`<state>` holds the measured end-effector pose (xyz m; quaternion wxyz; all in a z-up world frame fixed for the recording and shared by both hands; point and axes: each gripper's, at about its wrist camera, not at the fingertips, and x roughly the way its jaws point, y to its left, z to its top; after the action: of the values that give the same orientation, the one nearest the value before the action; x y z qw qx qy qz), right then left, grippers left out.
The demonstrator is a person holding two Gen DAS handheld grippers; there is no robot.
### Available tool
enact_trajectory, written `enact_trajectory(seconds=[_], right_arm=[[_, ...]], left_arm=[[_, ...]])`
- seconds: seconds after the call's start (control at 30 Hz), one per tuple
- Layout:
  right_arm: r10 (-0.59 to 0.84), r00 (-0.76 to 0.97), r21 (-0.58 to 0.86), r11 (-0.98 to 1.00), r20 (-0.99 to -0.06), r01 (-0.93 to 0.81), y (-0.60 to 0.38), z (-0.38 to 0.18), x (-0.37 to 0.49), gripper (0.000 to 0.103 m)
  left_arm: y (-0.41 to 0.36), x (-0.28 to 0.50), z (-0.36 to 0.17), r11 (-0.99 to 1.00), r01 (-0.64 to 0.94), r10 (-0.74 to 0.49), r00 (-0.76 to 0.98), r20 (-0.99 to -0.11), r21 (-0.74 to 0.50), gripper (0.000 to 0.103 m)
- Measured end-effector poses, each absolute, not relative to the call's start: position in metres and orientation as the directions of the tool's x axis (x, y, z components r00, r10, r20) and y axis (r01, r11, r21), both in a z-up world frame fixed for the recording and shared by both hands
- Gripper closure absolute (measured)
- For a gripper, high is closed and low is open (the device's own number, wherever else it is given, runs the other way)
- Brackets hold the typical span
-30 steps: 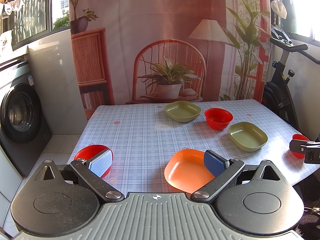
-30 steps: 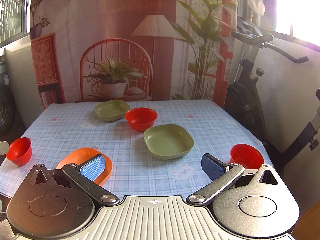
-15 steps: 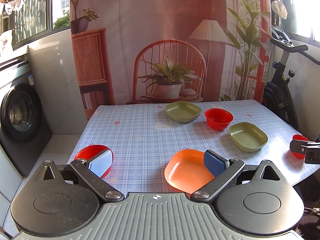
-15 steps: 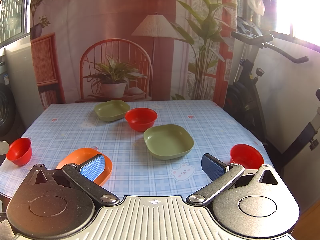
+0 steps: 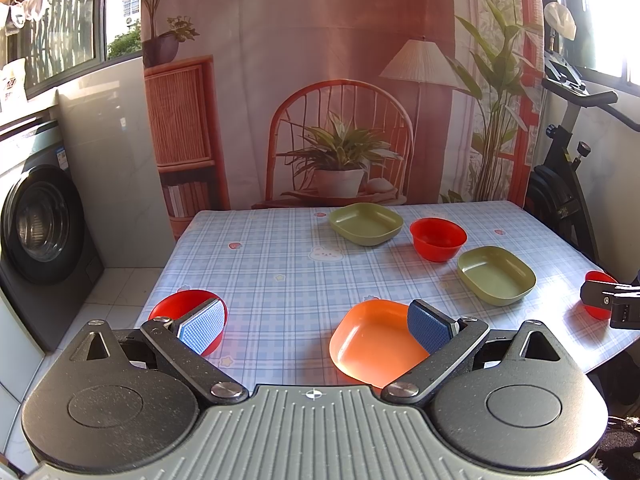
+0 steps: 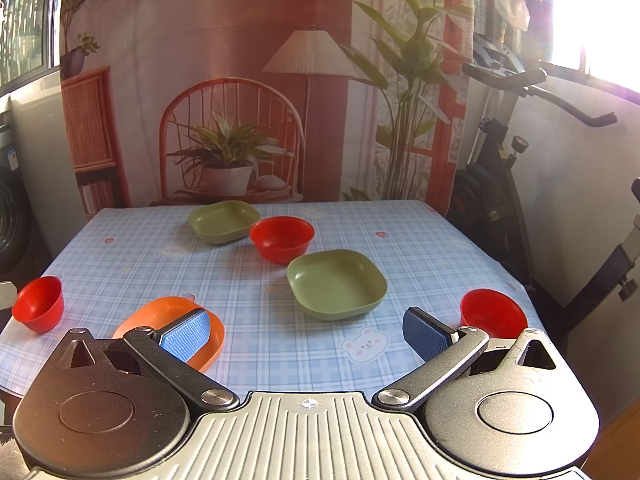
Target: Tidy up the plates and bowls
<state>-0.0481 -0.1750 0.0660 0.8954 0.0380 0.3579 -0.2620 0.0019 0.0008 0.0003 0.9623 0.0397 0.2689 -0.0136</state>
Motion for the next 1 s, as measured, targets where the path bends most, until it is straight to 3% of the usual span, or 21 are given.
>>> enact_trajectory(seconds=[0.37,0.6,0.9,1.0], right_arm=[[-0.416,0.623,-0.093,0.871,-0.662,0.482,-0.181,0.072,-0.037,0.000],[-0.379,0.726,-0.044,0.900,-0.574,0.434,-0.201,0.105,-0.002,0.000],[-0.241,0.825,0.097,0.938,-0.511,0.334,-0.199,0.104,0.063,0.000],[-0.194,0.875,0.159,0.944,-0.444,0.290,-0.185,0.093,0.082,0.000]], left_arm=[[0.008,0.007,0.000,0.998,0.033,-0.002,0.849,-0.529,0.050,0.004],[0.021,0.025,0.014,0.986,-0.061,0.129,0.871,-0.474,0.157,0.004],[0.070,0.065,0.039,0.975,-0.146,0.206,0.870,-0.448,0.166,0.004],[0.086,0.079,0.041,0.973,-0.158,0.220,0.860,-0.460,0.170,0.004]])
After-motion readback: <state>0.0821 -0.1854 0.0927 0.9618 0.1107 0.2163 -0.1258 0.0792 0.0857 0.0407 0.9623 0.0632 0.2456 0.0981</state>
